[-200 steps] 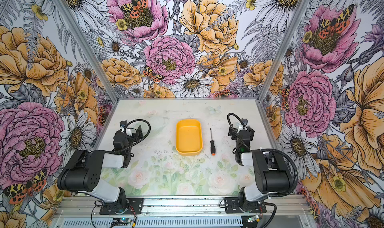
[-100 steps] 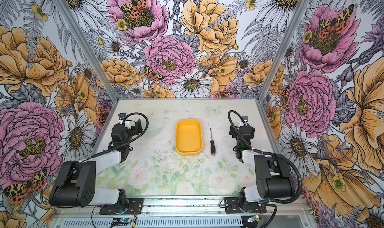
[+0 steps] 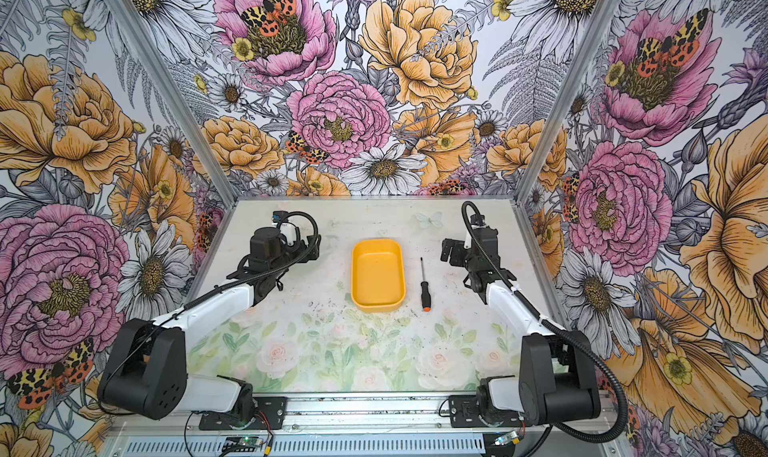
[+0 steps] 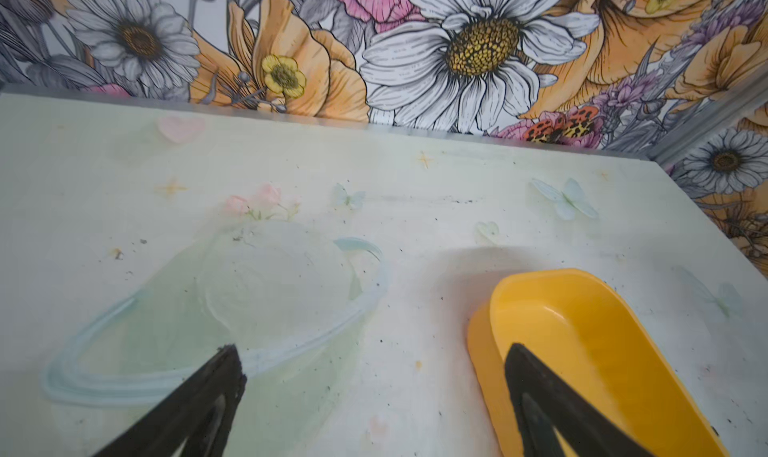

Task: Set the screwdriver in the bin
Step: 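Reach the right gripper down to the screwdriver handle while the left arm moves forward, then close the right gripper on the black screwdriver handle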

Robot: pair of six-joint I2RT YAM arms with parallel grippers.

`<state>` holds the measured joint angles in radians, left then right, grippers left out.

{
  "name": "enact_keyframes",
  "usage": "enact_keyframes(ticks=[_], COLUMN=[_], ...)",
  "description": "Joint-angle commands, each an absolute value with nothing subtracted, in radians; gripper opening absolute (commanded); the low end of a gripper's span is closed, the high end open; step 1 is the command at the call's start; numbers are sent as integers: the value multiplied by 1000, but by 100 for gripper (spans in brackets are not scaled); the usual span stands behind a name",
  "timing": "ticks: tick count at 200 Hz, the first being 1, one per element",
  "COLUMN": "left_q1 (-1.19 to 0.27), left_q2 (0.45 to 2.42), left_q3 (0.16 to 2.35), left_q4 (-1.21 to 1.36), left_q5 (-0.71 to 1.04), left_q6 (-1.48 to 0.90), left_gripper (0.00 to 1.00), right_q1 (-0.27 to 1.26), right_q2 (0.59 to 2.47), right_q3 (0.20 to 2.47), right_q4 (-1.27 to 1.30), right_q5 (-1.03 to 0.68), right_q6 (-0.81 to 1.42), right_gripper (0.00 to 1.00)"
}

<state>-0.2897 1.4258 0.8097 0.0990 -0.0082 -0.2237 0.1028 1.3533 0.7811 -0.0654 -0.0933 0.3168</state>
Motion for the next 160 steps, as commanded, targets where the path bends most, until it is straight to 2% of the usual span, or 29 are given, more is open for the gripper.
enact_keyframes(ticks=[1,22,72,137,160], left_q1=[-321,-339,-360,-379,-379], left_q2=[1470,1486,1483,1413,1387], left_q3=[853,854,872,847,846], left_q4=[16,-2,-98,-149,-173], left_q5=[33,37,2,-16,-21], left_q6=[-294,-316,-314,-307,-307], left_gripper=[99,99,99,99,99], right_q1=[162,191,272,366,380], right_q2=[1384,1392,1472,1564,1580], right_q3=[773,762,789,816,824], right_q4=[-238,-261,-320,-368,-386], right_q5=[-148,-151,-136,-71,-63], right_q6=[404,441,466,482,486], right_gripper=[99,97,83,74,67])
